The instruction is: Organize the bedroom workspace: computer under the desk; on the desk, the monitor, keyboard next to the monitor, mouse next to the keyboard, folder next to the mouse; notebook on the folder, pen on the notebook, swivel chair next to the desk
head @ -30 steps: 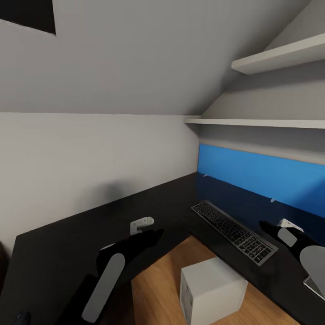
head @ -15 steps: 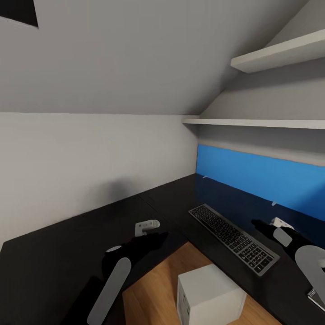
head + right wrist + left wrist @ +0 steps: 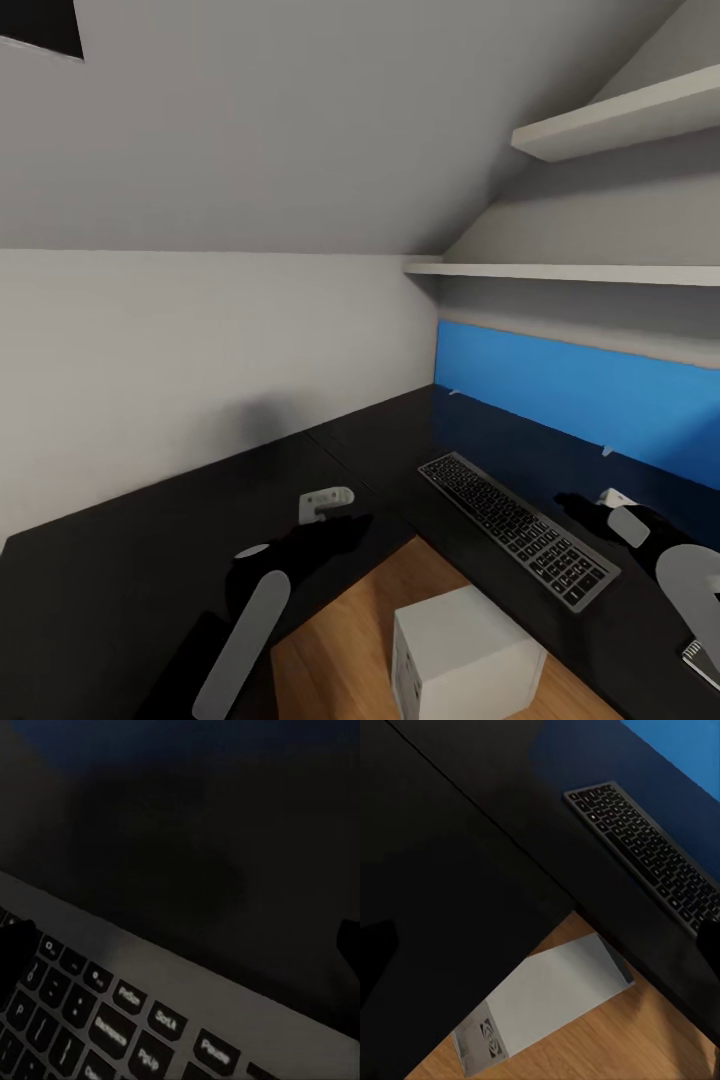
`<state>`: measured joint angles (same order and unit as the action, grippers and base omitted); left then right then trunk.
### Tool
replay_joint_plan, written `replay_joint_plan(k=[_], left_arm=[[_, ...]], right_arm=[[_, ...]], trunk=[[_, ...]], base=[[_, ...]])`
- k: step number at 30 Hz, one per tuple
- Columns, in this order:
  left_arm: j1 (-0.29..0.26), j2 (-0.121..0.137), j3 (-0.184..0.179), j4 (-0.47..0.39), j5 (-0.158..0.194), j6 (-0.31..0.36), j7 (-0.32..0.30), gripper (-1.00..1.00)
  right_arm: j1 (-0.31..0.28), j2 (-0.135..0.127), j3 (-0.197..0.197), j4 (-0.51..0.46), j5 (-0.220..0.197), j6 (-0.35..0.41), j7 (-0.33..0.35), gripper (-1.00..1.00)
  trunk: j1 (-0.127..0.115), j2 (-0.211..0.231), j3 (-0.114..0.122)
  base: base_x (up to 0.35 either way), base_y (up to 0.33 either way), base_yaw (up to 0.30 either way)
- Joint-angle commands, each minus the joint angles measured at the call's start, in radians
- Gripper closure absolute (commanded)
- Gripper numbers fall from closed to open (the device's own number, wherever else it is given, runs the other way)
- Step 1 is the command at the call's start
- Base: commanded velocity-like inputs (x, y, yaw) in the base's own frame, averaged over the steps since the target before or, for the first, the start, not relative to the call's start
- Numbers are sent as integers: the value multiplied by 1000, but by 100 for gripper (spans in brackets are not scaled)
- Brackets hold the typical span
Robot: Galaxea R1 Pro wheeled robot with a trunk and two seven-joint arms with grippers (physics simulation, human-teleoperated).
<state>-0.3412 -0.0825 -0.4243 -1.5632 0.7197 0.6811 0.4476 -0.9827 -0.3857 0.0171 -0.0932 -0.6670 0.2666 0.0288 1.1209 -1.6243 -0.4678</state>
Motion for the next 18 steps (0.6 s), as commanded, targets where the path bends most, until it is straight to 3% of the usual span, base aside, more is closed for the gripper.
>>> replay_joint_plan(k=[1,18], left_arm=[[-1,0,-1,-1,11,2,10,-100],[-1,1,0,-2,10,1,10,-100]], right_arm=[[-1,-1,2,0,-2,6,2,-100],[-1,-2,0,1,-6,53,7,-100]], trunk=[[0,-1,-1],[0,-1,-1]], base=[[0,0,0],[0,0,0]])
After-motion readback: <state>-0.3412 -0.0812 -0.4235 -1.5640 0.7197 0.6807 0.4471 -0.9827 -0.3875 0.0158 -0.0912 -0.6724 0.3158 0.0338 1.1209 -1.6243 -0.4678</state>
